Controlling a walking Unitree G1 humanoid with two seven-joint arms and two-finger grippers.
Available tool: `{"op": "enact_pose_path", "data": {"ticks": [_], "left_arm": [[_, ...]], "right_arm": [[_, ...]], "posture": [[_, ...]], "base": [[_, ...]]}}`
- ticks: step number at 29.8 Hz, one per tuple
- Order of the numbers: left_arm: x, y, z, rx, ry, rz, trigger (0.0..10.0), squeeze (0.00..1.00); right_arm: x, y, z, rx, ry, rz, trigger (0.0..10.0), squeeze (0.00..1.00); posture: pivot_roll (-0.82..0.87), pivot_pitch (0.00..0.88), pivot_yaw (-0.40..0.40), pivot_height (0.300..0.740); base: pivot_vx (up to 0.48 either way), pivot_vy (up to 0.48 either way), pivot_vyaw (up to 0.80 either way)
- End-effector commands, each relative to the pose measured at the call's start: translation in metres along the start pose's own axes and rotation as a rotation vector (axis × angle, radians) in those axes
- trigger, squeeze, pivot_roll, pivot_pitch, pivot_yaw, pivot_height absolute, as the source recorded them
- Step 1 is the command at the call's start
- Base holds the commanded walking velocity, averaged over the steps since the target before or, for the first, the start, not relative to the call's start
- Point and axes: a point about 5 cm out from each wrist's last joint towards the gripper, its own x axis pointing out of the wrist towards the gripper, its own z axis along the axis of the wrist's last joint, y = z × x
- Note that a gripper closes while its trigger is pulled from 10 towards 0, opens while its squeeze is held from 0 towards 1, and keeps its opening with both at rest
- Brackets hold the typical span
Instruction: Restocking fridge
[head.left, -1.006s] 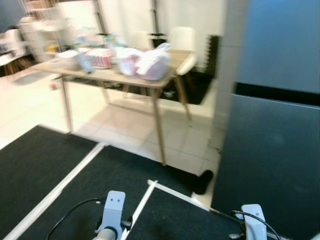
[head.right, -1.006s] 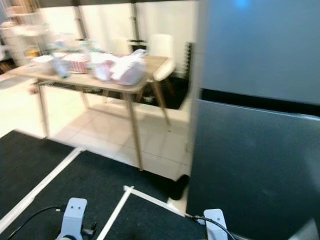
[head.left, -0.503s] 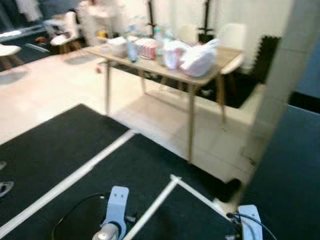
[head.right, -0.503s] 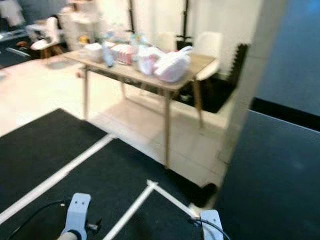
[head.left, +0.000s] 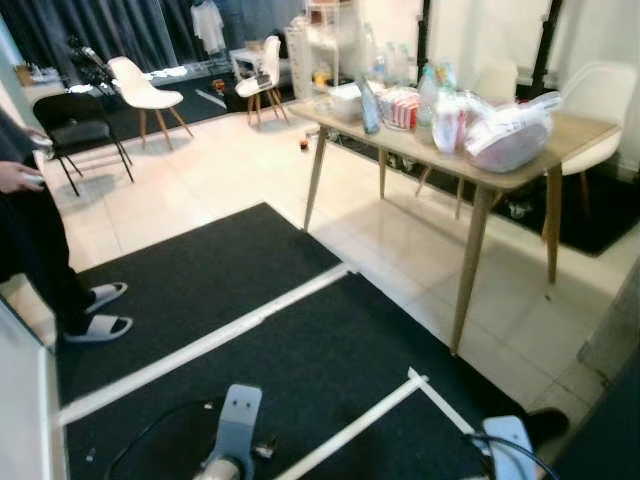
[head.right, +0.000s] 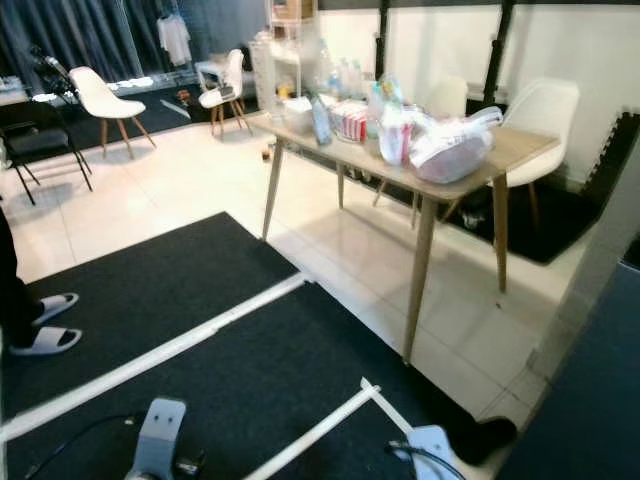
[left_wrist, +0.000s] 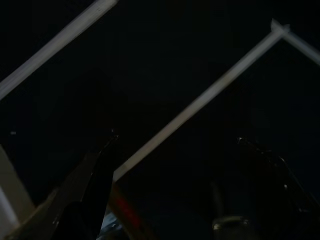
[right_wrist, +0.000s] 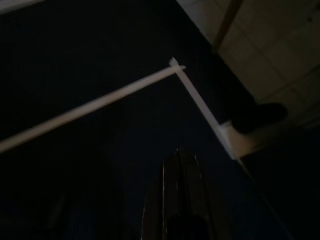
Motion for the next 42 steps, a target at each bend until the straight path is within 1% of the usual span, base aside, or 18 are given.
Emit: {"op": "enact_pose_path", "data": {"ticks": [1,6,7,8,9,16,17,21,29,42], "left_arm": [[-0.001,0.000,-0.002,-0.019,0.001,0.007,10.0,0.00],[0.001,-0.002,0.002,-0.024,-0.021,0.003,10.0,0.00],[0.001,-0.002,0.004,-0.025,-0.030,0.009,10.0,0.00],[0.001,-0.002,0.004,-0.025,-0.030,0.009,10.0,0.00],[0.001,-0.001,0.006,-0.023,-0.039,0.019,10.0,0.00],[0.002,-0.001,0.009,-0.032,-0.044,0.034,10.0,0.00],[0.003,-0.001,0.011,-0.019,-0.053,0.038,10.0,0.00],[0.004,-0.003,0.016,-0.020,-0.077,0.033,10.0,0.00],[0.004,-0.002,0.017,-0.036,-0.086,0.045,10.0,0.00],[0.003,0.001,0.015,-0.037,-0.086,0.056,10.0,0.00]], "right_arm": [[0.000,0.005,-0.002,0.008,0.000,0.011,10.0,0.00],[-0.001,0.006,-0.003,0.003,-0.003,0.006,10.0,0.00],[-0.001,0.004,-0.003,0.021,-0.002,-0.021,10.0,0.00],[-0.001,0.004,-0.003,0.021,-0.002,-0.021,10.0,0.00],[-0.001,0.003,-0.005,0.052,0.009,-0.039,10.0,0.00],[0.000,0.007,-0.002,0.068,0.002,-0.027,10.0,0.00],[0.001,0.007,-0.001,0.070,0.000,-0.028,10.0,0.00],[0.002,0.008,0.002,0.077,-0.011,-0.025,10.0,0.00],[0.002,0.009,0.004,0.081,-0.014,-0.028,10.0,0.00],[0.003,0.009,0.005,0.080,-0.016,-0.024,10.0,0.00]], "posture": [[-0.07,0.000,0.051,0.740],[-0.07,0.000,0.050,0.740],[-0.07,0.000,0.052,0.740],[-0.07,0.000,0.052,0.740],[-0.07,0.000,0.056,0.740],[-0.07,0.000,0.059,0.740],[-0.07,0.000,0.058,0.740],[-0.07,0.000,0.059,0.740],[-0.07,0.000,0.059,0.740],[-0.06,0.000,0.051,0.740]], "base": [[0.000,0.000,0.80],[0.000,0.000,0.76],[0.000,0.000,0.00],[0.000,0.000,0.00],[0.000,0.000,0.00],[0.000,0.000,0.00],[0.000,0.000,0.00],[0.000,0.000,0.00],[0.301,0.000,0.00],[0.305,0.000,0.00]]}}
